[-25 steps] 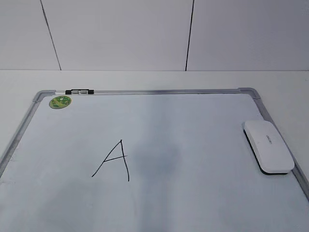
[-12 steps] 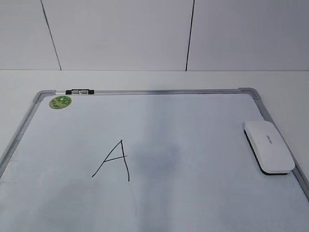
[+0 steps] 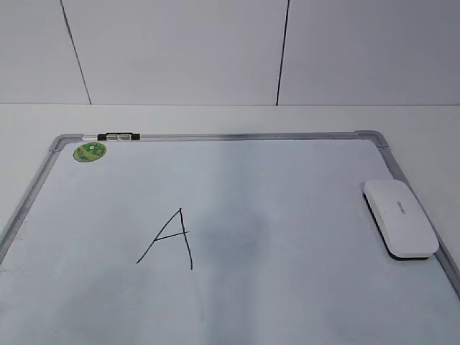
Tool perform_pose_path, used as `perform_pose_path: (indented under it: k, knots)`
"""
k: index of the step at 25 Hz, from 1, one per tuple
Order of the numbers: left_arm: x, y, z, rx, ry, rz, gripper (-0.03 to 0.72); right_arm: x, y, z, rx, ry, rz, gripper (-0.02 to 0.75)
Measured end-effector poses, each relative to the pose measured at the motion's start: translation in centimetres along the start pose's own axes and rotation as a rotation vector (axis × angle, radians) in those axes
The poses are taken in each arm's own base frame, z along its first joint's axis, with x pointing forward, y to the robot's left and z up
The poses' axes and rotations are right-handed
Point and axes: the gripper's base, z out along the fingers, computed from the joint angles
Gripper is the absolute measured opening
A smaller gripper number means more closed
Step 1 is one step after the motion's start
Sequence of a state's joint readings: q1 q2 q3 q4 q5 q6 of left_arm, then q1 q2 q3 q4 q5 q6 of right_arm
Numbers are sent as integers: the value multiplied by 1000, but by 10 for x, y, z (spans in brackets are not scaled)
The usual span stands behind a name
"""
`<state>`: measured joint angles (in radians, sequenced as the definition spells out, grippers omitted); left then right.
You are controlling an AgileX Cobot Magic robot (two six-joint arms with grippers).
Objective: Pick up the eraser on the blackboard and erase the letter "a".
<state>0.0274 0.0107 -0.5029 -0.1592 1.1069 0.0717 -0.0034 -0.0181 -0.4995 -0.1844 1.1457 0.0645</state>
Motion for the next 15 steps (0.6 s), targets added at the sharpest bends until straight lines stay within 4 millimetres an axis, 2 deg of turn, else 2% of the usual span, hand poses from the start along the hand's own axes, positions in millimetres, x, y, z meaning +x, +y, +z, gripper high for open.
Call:
perform_pose_path:
  k: [15]
  knots:
    - [0, 0, 0, 0, 0, 0, 244, 0, 0, 0, 0, 0, 0, 586]
